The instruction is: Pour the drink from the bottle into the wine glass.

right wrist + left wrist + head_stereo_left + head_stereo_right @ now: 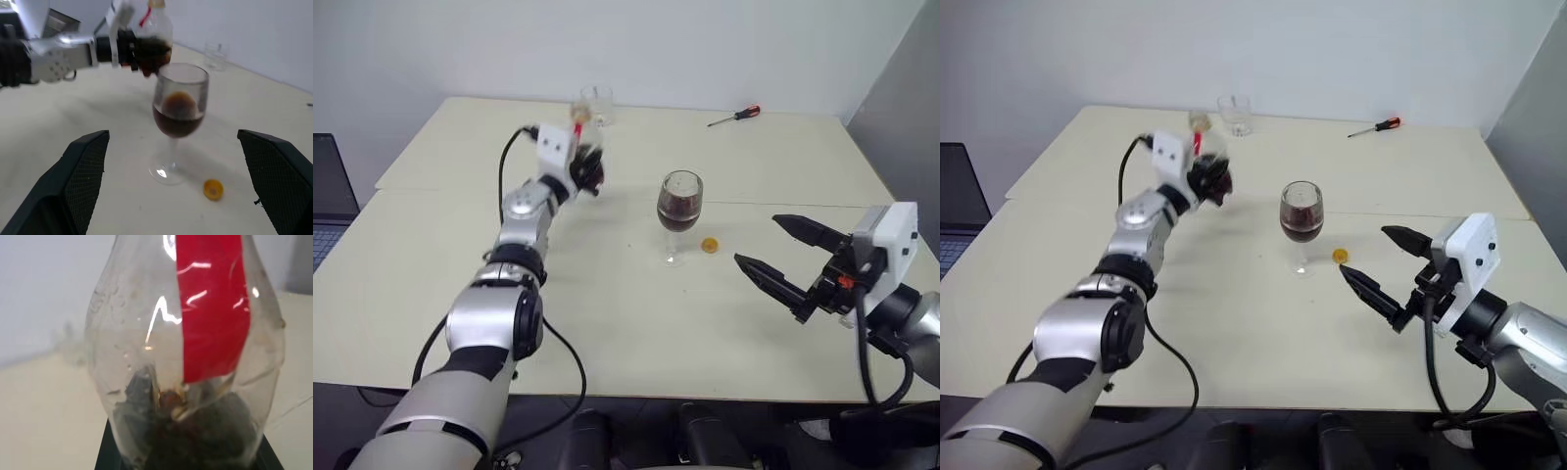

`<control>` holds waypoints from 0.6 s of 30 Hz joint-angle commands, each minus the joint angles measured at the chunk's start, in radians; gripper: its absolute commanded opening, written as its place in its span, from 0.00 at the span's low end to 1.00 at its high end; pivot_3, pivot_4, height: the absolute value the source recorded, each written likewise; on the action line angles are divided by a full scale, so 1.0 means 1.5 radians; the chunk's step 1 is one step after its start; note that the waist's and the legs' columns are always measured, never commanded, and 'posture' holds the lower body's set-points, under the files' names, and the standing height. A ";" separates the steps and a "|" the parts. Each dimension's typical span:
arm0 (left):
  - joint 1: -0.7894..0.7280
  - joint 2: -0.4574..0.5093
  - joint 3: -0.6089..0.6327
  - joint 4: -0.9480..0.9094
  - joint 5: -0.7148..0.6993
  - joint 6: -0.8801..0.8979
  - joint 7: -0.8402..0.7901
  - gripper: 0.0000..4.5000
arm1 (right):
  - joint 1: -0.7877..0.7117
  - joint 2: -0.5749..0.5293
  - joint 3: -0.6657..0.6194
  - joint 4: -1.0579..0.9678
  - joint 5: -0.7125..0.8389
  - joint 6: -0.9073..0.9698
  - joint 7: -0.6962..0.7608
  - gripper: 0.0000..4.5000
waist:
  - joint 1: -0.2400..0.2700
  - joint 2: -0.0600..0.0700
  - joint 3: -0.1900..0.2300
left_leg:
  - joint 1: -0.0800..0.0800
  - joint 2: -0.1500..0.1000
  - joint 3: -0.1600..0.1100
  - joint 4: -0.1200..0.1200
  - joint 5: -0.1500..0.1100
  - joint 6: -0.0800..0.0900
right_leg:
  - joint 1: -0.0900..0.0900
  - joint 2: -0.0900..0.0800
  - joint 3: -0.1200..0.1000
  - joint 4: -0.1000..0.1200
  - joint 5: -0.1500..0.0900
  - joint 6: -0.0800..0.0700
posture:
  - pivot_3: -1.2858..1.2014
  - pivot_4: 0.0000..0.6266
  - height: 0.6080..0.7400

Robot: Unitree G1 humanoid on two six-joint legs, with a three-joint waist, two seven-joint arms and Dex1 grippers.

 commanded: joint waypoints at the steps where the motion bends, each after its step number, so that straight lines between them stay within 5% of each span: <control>1: 0.015 0.012 0.018 -0.060 -0.014 -0.004 0.040 0.18 | -0.038 -0.035 -0.010 0.012 0.042 0.001 0.010 1.00 | 0.004 0.000 0.000 | 0.000 0.000 0.000 0.001 0.000 0.000 | 0.000 0.000 0.000 0.000 0.000 0.000 | 0.52 0.24 1.00; 8: 0.068 0.034 0.012 -0.073 0.007 0.004 0.142 0.18 | -0.137 -0.079 0.045 0.065 0.043 0.014 0.044 1.00 | 0.010 0.000 0.000 | -0.001 0.000 -0.002 0.006 0.000 0.000 | 0.003 0.000 -0.003 0.000 0.000 0.000 | 0.52 0.24 1.00; 18: 0.132 0.033 0.038 -0.075 -0.022 0.031 0.151 0.18 | -0.177 -0.088 0.089 0.107 -0.001 0.014 0.107 1.00 | 0.007 0.000 0.000 | 0.000 0.000 -0.002 0.007 0.000 0.000 | 0.005 -0.001 -0.003 -0.001 0.000 0.000 | 0.52 0.24 1.00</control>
